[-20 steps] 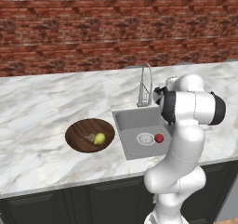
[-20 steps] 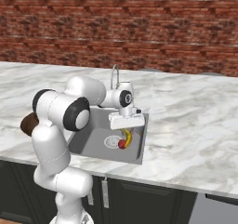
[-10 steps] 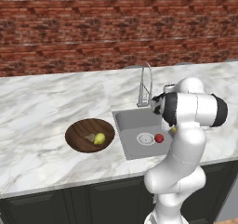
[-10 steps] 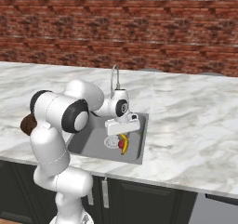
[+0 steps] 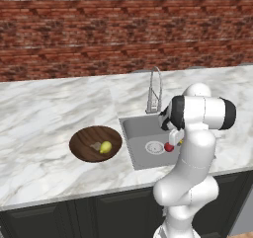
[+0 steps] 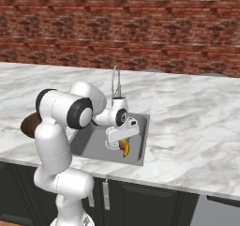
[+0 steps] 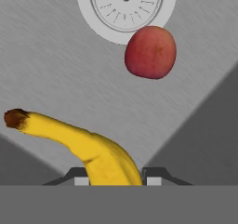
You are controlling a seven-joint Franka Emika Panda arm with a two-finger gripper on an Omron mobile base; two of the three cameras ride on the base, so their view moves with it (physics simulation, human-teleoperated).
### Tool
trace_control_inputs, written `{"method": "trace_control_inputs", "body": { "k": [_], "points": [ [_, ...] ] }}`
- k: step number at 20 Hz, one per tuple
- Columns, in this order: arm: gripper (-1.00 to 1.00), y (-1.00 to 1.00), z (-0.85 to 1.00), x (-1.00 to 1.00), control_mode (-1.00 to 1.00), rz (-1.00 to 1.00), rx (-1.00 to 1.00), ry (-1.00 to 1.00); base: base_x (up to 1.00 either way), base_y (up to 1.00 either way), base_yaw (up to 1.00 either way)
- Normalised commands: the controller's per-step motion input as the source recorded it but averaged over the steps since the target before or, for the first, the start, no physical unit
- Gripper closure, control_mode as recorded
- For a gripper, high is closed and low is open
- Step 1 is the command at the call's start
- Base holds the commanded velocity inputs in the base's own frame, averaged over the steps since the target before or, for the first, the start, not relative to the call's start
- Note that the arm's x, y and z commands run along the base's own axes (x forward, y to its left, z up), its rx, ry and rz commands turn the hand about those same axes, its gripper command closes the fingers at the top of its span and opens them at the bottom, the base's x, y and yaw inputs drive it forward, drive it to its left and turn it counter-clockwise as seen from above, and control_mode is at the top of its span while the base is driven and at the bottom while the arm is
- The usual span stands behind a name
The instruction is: There is a mixed pile of frozen fruits and vegetables on the counter. Locate all the frozen vegetables and place the items in a bowl on the counter. Take all the frozen fruits and defrost them in a running sink.
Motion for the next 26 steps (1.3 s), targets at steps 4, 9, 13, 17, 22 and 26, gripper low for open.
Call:
{"method": "trace_control_inputs", "body": {
  "k": [4, 9, 13, 17, 22, 26],
  "points": [
    [1.0, 0.05, -0.35, 0.32, -1.0, 0.05, 0.0, -0.02, 0.0, 0.0, 0.0],
    [1.0, 0.01, -0.34, 0.34, -1.0, 0.05, 0.0, -0.03, 0.0, 0.0, 0.0],
    [1.0, -0.02, -0.31, 0.36, -1.0, 0.02, 0.0, -0.04, 0.0, 0.0, 0.0],
    [1.0, -0.18, -0.21, 0.27, -1.0, 0.0, 0.01, -0.07, 0.0, 0.0, 0.0],
    [1.0, -0.04, -0.27, 0.16, -1.0, 0.0, -0.01, -0.04, 0.0, 0.0, 0.0],
    [1.0, 0.09, -0.29, 0.14, -1.0, 0.0, 0.01, 0.0, 0.0, 0.0, 0.0]
  ]
}}
